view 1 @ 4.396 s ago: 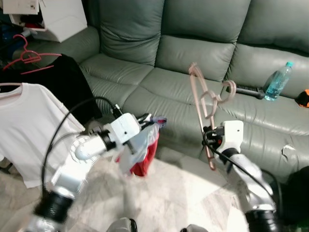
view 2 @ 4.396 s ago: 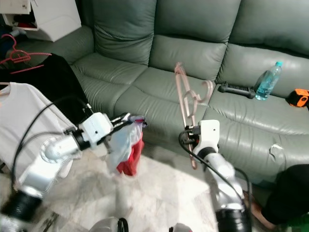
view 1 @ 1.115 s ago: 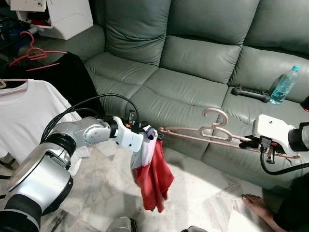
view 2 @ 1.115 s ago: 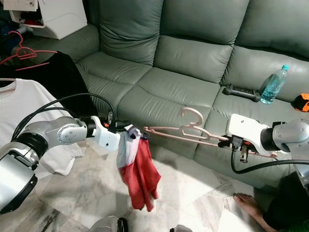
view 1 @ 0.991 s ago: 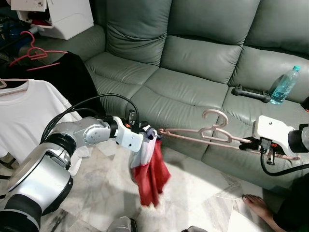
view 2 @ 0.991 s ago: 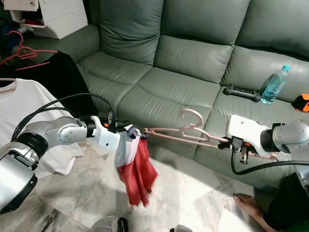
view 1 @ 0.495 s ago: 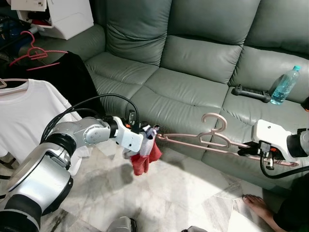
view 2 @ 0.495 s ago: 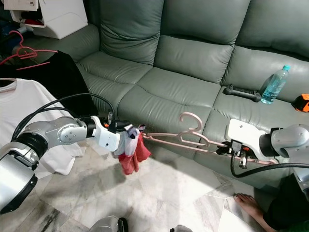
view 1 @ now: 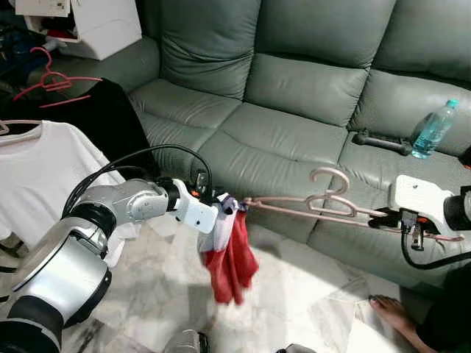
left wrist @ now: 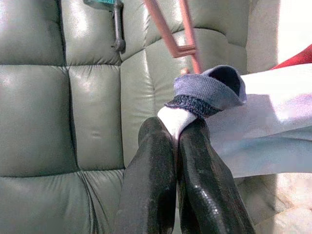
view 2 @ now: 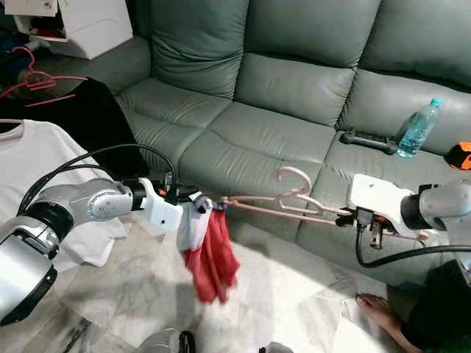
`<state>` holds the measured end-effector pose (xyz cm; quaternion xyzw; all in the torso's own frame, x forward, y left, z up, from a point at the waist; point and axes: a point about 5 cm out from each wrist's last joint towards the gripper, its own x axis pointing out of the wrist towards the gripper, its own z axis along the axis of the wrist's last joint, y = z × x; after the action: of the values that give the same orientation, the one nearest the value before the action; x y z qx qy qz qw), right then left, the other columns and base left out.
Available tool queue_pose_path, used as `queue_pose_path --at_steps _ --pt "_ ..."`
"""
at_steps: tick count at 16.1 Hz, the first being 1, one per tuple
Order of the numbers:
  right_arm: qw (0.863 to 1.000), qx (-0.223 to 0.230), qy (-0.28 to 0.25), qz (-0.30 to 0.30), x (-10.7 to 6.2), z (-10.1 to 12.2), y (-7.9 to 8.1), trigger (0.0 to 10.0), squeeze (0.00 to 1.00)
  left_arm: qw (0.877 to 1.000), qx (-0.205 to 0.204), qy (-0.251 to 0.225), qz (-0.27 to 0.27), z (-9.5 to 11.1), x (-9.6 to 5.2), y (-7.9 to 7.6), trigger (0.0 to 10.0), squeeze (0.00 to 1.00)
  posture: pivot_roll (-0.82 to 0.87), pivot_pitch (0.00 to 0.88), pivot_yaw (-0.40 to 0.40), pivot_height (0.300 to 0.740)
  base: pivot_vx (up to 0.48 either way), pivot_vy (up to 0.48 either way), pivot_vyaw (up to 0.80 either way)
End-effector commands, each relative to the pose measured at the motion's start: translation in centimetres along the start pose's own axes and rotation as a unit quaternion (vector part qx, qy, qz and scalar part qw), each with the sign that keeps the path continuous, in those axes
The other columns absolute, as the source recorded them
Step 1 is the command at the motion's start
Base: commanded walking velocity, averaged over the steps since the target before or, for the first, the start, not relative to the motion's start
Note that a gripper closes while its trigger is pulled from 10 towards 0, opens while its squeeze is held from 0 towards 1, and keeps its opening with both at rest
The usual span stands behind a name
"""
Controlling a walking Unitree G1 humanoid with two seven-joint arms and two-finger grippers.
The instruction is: Hang hanger
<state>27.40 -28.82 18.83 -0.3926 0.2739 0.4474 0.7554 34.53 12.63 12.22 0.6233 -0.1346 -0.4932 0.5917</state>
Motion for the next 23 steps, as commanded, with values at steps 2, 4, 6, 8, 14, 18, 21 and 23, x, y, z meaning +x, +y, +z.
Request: queue_pose_path --at_steps 2,4,6,8,14,18,21,23 --pt "1.000 -0.018 0.004 -0.004 -0.3 0.5 -0.4 10.0 0.00 1.000 0.000 0.007 -0.002 -0.3 -0.3 -0.2 10.0 0.00 -0.07 0.062 0.070 0.740 0.000 0.000 0.00" --pt "1.000 -0.014 -0.001 -0.004 -0.2 0.5 -0.4 10.0 0.00 1.000 0.003 -0.001 0.000 -0.2 -0.3 -0.1 10.0 0.00 -0.07 0.062 0.070 0.740 0.000 0.000 0.00" --pt "1.000 -0.013 -0.001 -0.003 0.1 0.4 -0.4 10.0 0.00 1.000 0.003 -0.019 0.003 0.3 -0.2 0.1 10.0 0.00 -0.06 0.062 0.070 0.740 0.000 0.000 0.00" --pt "1.000 -0.010 -0.007 0.001 0.4 0.5 -0.4 10.0 0.00 1.000 0.002 -0.031 0.001 0.6 -0.1 0.0 10.0 0.00 -0.06 0.062 0.070 0.740 0.000 0.000 0.00" --pt "1.000 0.004 -0.021 0.018 0.7 0.8 0.2 10.0 0.00 0.999 0.001 -0.031 0.006 0.6 0.0 0.1 10.0 0.00 -0.06 0.068 0.075 0.740 0.000 0.000 0.00" --pt "0.999 0.017 -0.024 0.033 0.8 0.7 0.7 10.0 0.00 1.000 0.006 -0.027 0.009 0.5 -0.1 0.5 10.0 0.00 -0.06 0.067 0.079 0.740 0.000 0.000 0.00" --pt "0.997 0.036 -0.025 0.056 1.1 0.3 1.5 10.0 0.00 1.000 0.007 -0.027 0.012 0.5 -0.1 0.7 10.0 0.00 -0.06 0.067 0.079 0.740 0.000 0.000 0.00" --pt "0.996 0.049 -0.013 0.078 1.7 -0.5 2.4 10.0 0.00 1.000 0.008 -0.026 0.011 0.5 -0.1 0.7 10.0 0.00 -0.06 0.067 0.078 0.740 0.000 0.000 0.00"
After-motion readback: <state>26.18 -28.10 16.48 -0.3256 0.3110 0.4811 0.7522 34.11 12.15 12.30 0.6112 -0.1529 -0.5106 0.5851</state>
